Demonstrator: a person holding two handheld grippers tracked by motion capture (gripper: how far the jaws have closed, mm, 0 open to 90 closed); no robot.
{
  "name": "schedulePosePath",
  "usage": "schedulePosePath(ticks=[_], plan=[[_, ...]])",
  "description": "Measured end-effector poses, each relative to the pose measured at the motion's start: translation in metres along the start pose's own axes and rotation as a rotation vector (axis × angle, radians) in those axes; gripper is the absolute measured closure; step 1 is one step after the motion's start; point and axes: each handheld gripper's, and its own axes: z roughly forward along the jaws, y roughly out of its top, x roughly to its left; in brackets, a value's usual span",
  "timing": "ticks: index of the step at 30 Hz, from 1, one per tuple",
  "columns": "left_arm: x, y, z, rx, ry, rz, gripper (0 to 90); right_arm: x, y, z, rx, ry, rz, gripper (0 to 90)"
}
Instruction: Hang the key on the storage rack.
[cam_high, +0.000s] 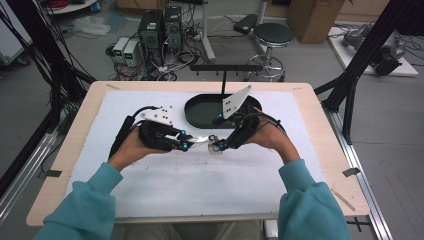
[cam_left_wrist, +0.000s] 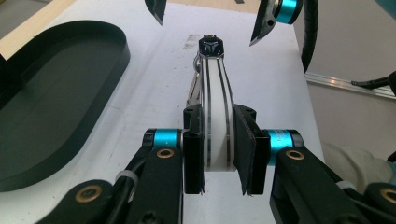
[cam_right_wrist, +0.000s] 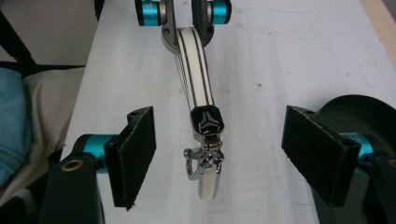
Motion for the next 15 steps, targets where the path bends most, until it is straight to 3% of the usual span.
schedulePosePath(ticks=[8,15], plan=[[0.000,0.000,0.003,0.022,-0.001,0.010,74.4,0.003,0.003,0.011,0.069,0.021,-0.016,37.4],[0.000,-0.001,0.007,0.047,-0.007,0.017,74.4,0.002,0.004,0.017,0.095,0.035,-0.024,47.2]])
